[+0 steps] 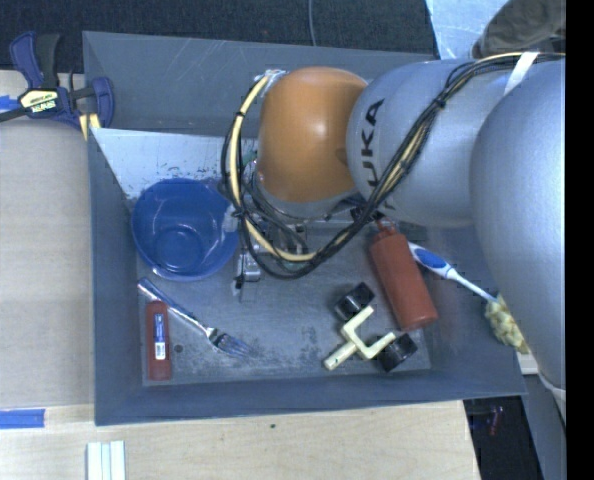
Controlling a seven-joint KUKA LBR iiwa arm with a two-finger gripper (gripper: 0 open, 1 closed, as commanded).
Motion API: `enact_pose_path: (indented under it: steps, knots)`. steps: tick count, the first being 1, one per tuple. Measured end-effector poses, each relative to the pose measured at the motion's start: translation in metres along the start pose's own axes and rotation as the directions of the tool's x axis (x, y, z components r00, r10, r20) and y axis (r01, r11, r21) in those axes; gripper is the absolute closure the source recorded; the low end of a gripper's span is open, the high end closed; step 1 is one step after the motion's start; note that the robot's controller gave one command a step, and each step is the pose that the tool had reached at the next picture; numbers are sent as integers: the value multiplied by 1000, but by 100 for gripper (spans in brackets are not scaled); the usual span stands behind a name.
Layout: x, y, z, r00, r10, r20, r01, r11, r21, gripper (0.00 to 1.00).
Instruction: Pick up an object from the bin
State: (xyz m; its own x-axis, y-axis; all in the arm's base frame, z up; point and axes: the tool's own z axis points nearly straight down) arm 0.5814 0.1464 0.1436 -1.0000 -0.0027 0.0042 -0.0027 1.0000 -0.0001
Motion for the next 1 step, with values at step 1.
enact_pose_path:
  steps: [1]
  knots:
    - [-2,0,-4,1000,3,7,-3,1000,-1,0]
